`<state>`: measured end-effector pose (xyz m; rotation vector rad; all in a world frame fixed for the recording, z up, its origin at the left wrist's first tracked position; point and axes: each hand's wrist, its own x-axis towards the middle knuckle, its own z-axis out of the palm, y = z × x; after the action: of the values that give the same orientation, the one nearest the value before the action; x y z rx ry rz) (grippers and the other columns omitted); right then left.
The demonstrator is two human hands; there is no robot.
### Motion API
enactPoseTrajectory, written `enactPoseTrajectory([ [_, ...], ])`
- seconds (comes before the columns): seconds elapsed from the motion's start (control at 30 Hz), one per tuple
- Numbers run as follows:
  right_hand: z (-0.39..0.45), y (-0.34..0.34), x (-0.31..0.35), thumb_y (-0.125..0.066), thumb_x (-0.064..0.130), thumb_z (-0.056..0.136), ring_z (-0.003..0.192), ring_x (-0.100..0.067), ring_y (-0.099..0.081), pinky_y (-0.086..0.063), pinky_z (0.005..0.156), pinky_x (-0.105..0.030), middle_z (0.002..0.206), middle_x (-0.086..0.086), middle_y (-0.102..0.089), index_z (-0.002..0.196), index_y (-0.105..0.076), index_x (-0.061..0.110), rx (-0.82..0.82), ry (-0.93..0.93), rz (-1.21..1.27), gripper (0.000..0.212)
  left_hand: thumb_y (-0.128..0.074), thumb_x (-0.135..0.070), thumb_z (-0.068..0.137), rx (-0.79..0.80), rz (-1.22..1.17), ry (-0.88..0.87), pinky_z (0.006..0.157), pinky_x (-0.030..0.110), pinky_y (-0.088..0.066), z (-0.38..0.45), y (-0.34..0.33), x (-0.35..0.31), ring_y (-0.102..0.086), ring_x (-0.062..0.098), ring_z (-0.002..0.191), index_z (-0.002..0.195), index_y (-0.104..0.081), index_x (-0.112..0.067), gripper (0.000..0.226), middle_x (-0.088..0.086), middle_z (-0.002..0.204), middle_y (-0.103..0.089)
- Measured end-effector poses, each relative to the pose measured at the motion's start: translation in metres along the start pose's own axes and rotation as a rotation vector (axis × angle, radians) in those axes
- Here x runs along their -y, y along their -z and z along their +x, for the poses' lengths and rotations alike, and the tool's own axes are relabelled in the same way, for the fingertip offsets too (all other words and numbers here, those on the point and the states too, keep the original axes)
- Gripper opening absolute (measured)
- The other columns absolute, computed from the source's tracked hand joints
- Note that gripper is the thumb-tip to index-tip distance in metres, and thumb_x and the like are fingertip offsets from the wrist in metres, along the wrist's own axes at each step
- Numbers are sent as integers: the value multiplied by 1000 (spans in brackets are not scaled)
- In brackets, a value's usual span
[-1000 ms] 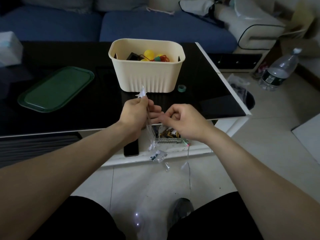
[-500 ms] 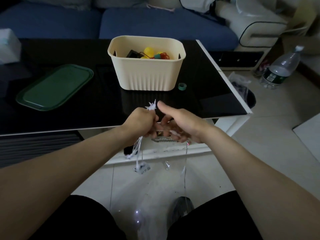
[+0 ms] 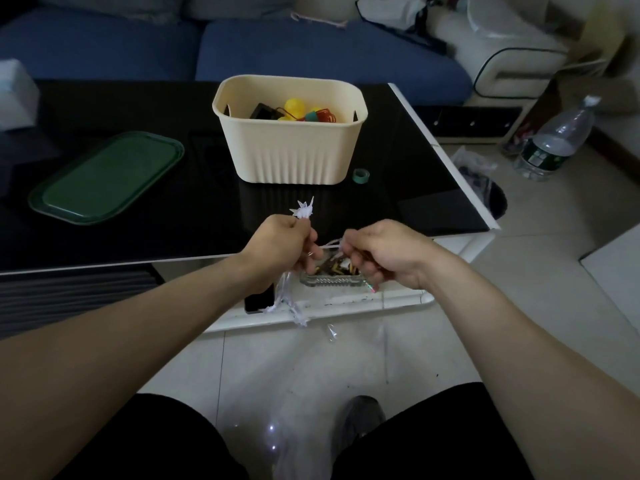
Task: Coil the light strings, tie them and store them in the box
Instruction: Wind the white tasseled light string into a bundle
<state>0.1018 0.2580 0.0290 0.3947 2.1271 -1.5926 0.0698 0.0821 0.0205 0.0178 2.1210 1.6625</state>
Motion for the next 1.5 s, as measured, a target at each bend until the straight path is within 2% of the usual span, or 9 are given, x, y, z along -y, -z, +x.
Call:
enactPoseTrajectory([
  [0.17,3,-20,3,-59,20,102,50,-8,-52,-45,48,-23,67,-1,-65,88,-70,10,-176,238,96,20,-39,-20,106,58,-179,90,45,25,-49,2,0,0,-63,19,50,92,-60,0,33,17,75,-67],
  [0.3,4,-29,2,-67,20,97,58,-20,-56,-48,51,-29,83,-21,-73,86,-76,15,-265,338,64,16,-40,-20,106,84,-258,105,47,25,-50,3,0,-2,-63,18,52,96,-63,2,33,15,75,-65],
  [0.5,8,-31,1,-75,16,90,63,-16,-68,-55,57,-27,83,-7,-75,100,-77,13,-363,370,92,11,-46,-19,103,87,-307,86,53,26,-53,5,-2,-2,-65,20,58,107,-66,4,31,15,83,-65],
  [0.7,9,-36,5,-62,5,96,76,-3,-68,-53,65,-16,86,9,-67,106,-74,21,-296,415,-43,22,-45,-17,103,80,-354,107,53,25,-54,6,-3,-2,-65,20,61,114,-64,7,33,15,85,-63],
  [0.9,6,-39,9,-66,2,94,70,0,-65,-50,68,-19,94,5,-67,130,-64,12,-145,456,-37,38,-43,-16,103,-24,-364,63,52,26,-34,9,-1,-2,-47,12,44,87,-65,-5,29,6,64,-55],
  [1.1,7,-32,9,-71,12,91,60,-8,-64,-53,61,-29,76,2,-68,102,-66,20,-227,422,-116,14,-39,-16,105,-148,-452,-58,44,22,-33,15,8,-9,-46,9,45,90,-60,-11,27,2,70,-54],
  [1.3,3,-6,4,-71,22,92,70,-1,-66,-54,73,-26,75,12,-71,85,-73,28,-93,370,-395,10,-26,-20,108,5,-682,-112,81,34,-51,10,28,-25,-71,21,88,82,-47,-18,34,3,79,-68],
  [1.4,6,-1,3,-66,19,93,72,-6,-63,-57,77,-35,73,12,-67,81,-73,24,-117,326,-314,15,-25,-18,108,111,-784,-128,83,41,-57,5,26,-27,-66,21,69,82,-46,-14,34,3,63,-55],
  [1.5,7,4,6,-68,13,94,85,-28,-71,-62,81,-47,95,-3,-66,85,-73,17,-133,338,-171,11,-26,-16,107,70,-752,-120,68,34,-57,6,21,-25,-42,13,50,82,-45,-15,31,-2,57,-36],
])
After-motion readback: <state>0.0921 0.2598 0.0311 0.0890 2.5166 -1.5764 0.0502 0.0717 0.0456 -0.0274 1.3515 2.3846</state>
